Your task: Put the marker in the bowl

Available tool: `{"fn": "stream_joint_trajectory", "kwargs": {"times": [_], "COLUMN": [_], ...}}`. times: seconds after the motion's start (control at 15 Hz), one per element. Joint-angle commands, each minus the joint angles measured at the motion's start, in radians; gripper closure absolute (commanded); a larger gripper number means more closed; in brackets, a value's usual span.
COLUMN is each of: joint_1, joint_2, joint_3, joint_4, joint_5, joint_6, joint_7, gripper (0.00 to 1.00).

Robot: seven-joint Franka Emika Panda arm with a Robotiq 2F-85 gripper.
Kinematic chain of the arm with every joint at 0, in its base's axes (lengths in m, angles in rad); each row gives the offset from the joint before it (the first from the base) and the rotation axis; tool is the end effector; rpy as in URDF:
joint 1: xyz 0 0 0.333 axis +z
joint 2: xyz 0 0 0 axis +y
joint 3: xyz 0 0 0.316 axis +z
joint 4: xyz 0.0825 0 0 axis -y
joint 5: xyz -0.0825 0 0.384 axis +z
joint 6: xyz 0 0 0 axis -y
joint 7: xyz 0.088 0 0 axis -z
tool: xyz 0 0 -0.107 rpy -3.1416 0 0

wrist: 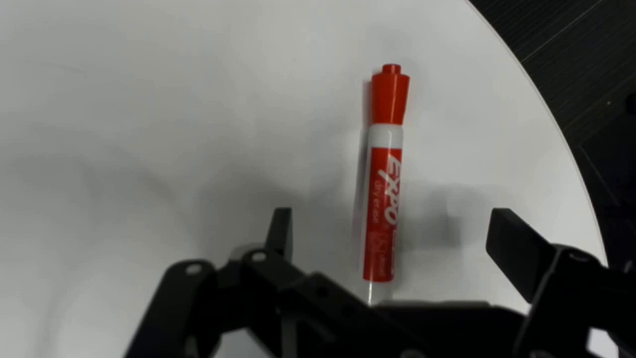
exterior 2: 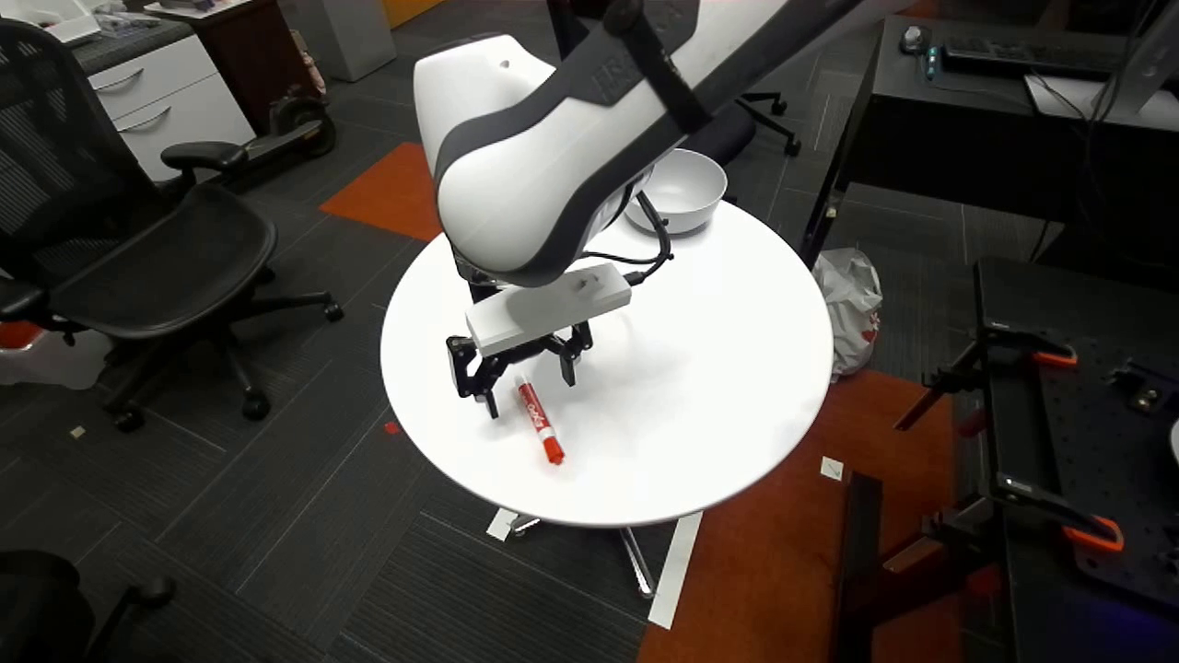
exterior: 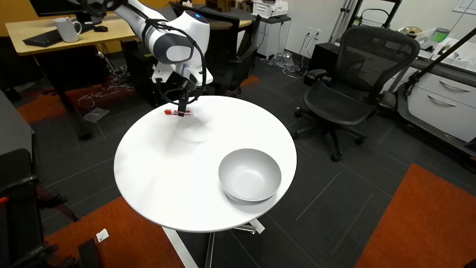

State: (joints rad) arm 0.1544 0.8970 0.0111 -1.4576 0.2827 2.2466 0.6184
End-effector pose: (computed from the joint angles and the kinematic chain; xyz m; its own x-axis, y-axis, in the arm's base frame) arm 0.6947 0.1228 0.1381 0.7847 -0.5785 -0.2227 -0.6079 -0.7884 -0.0942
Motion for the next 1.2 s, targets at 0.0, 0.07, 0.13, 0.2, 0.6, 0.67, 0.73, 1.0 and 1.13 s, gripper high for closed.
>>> {"fn": "stream_joint_trajectory", "kwargs": {"times": [0.0,0.07,0.13,0.2,0.6,0.67,0.73,1.0,1.13], "joint_1": [0.023,0.025,0.027,0.027,0.028,0.029,0.031,0.045,0.056], "joint_2": [0.039,0.045,0.050,0.053,0.066,0.063,0.052,-0.028,-0.079], "joint_3": [-0.025,-0.026,-0.029,-0.029,-0.029,-0.030,-0.032,-0.056,-0.080], "joint_4": [0.070,0.076,0.081,0.084,0.099,0.099,0.088,0.002,-0.047], "joint_5": [-0.029,-0.032,-0.035,-0.036,-0.055,-0.058,-0.062,-0.096,-0.120], "joint_6": [-0.056,-0.054,-0.054,-0.051,-0.057,-0.062,-0.061,-0.038,-0.022], "joint_7": [0.062,0.069,0.078,0.083,0.100,0.100,0.098,0.100,0.118], "gripper": [0.25,0.28,0.34,0.43,0.88,0.95,1.00,0.95,0.95]}}
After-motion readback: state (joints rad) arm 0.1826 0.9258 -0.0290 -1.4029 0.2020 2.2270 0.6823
